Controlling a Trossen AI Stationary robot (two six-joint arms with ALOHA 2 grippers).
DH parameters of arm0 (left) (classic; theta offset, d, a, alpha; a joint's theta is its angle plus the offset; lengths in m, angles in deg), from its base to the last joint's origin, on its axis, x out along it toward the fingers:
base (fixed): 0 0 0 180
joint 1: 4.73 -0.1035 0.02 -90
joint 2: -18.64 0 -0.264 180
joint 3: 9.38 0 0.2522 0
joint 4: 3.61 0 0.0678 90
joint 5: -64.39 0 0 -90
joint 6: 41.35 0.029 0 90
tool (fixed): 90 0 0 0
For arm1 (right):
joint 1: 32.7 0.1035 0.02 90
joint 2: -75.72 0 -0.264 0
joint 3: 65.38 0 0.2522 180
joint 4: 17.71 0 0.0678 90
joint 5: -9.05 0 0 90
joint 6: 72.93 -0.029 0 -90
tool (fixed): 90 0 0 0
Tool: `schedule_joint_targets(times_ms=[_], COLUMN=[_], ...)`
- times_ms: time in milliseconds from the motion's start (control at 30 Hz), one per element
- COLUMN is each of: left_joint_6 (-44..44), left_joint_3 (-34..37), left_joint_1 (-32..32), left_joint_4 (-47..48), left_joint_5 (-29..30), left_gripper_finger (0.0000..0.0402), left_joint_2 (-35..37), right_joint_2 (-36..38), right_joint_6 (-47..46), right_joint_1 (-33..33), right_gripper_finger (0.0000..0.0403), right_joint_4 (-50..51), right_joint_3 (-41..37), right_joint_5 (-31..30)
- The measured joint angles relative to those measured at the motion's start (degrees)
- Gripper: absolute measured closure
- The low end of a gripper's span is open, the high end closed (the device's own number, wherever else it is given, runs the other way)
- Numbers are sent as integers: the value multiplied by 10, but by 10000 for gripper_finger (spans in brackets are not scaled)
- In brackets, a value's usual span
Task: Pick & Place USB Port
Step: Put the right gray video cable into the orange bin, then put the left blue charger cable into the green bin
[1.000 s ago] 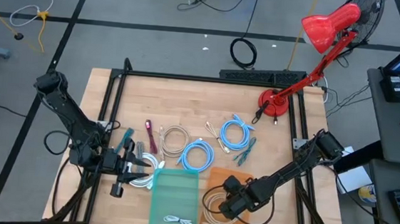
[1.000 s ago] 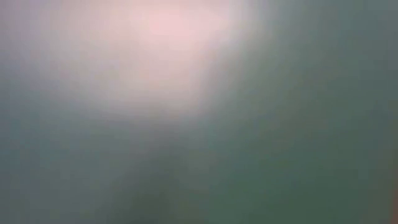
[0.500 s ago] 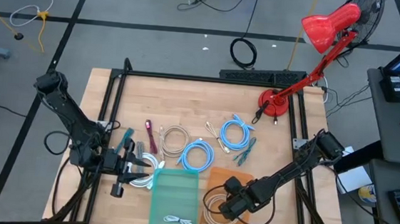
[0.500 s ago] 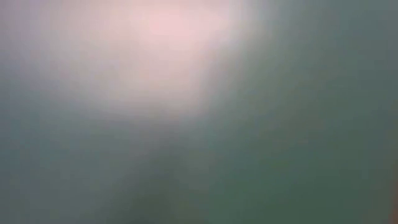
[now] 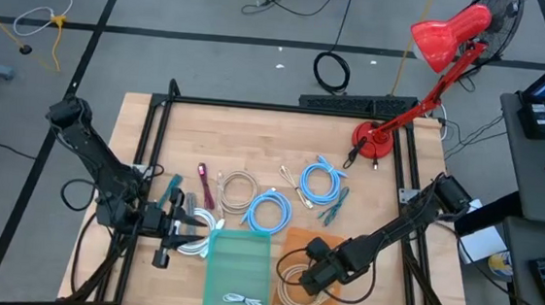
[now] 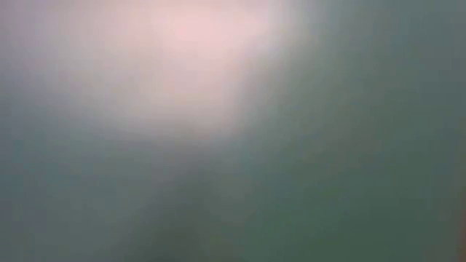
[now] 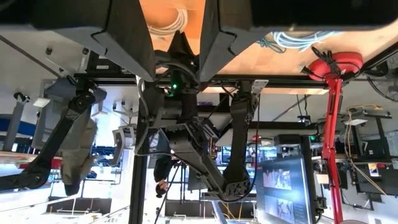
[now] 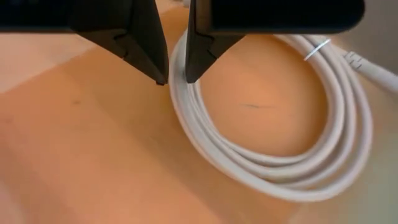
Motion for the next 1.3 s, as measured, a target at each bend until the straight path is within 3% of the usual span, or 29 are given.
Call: schedule_joint_targets(times_ms=[200, 400, 533, 700, 867, 1000, 1133, 1300], left_joint_6=[0, -2, -2, -2, 0, -1, -3, -4], left_joint_3=[0, 0, 0, 0, 0, 0, 0, 0], left_joint_1=[0, 0, 0, 0, 0, 0, 0, 0], left_joint_4=[0, 2, 3, 4, 4, 5, 9, 9], left_joint_5=[0, 0, 0, 0, 0, 0, 0, -1], left_gripper_finger=[275, 275, 275, 275, 275, 275, 275, 275], left_joint_2=[0, 0, 0, 0, 0, 0, 0, 0], right_joint_2=[36, 75, 98, 103, 99, 97, 98, 97], right_joint_6=[14, 103, 250, 527, 757, 867, 914, 884], right_joint_1=[-6, -9, -11, -9, -12, -15, -22, -36], right_gripper_finger=[353, 353, 353, 353, 353, 353, 353, 353], right_joint_4=[23, -33, -149, -392, -620, -716, -763, -762], right_joint_3=[0, 0, 0, 0, 0, -3, -14, -47], right_joint_5=[-11, -94, -185, -273, -272, -273, -258, -207])
